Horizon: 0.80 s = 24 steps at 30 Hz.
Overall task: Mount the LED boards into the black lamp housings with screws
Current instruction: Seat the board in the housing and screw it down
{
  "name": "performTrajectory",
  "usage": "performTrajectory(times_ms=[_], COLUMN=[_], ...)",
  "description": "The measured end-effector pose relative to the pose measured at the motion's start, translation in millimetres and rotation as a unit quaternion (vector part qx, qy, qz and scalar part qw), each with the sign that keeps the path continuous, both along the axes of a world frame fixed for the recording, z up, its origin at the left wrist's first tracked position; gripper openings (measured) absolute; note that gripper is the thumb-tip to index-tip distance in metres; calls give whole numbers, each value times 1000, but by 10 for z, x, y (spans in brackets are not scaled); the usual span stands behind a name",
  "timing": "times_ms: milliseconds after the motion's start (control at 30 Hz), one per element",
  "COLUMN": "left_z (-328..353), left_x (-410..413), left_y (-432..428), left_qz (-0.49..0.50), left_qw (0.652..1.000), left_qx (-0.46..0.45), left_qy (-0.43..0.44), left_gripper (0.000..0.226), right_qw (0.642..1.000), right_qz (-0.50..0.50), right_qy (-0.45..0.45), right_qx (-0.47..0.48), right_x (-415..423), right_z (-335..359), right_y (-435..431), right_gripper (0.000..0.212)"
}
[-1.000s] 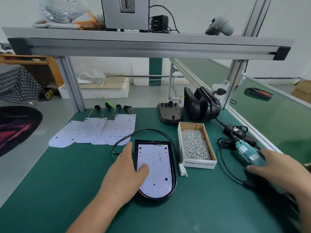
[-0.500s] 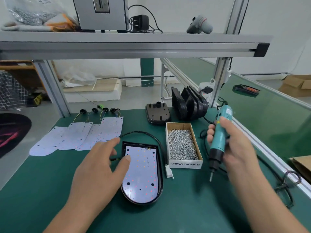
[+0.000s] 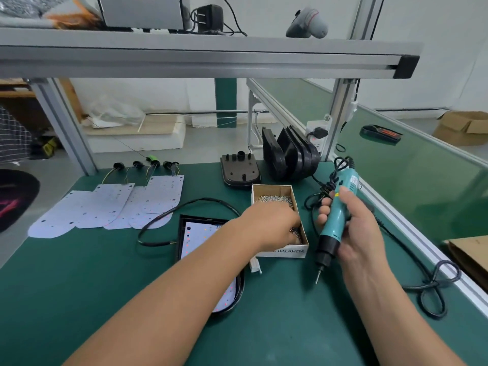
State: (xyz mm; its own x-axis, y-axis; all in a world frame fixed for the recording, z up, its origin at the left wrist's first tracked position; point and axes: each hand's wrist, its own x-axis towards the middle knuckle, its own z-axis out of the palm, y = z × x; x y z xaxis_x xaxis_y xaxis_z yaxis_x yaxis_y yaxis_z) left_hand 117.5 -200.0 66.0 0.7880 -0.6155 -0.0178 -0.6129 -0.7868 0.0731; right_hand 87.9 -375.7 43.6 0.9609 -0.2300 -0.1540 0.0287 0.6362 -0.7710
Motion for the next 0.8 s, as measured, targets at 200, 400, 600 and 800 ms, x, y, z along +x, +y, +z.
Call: performTrajectory(times_ms=[200,400,600,800], left_z=[-76,-81,-19,-7], left_x=[82,34,5,11], left_y=[77,141,171,243], left_qz=[10,44,75,158], left_qw=[996,991,978,909], left_qx=[-64,-115,-176,-353], left_qy=[64,46,79,154], left_gripper=[12,20,39,17], right_qw=[1000,1000,1000,1000], right_qz=[12,16,1,2], right_qy=[-5,-5,-3,-1], right_qx=[-14,-17,-5,-11], right_x=[34,25,2,-5], right_z=[-16,4,32,28], right_y=[21,50,51,82], right_gripper=[28,27,23,30])
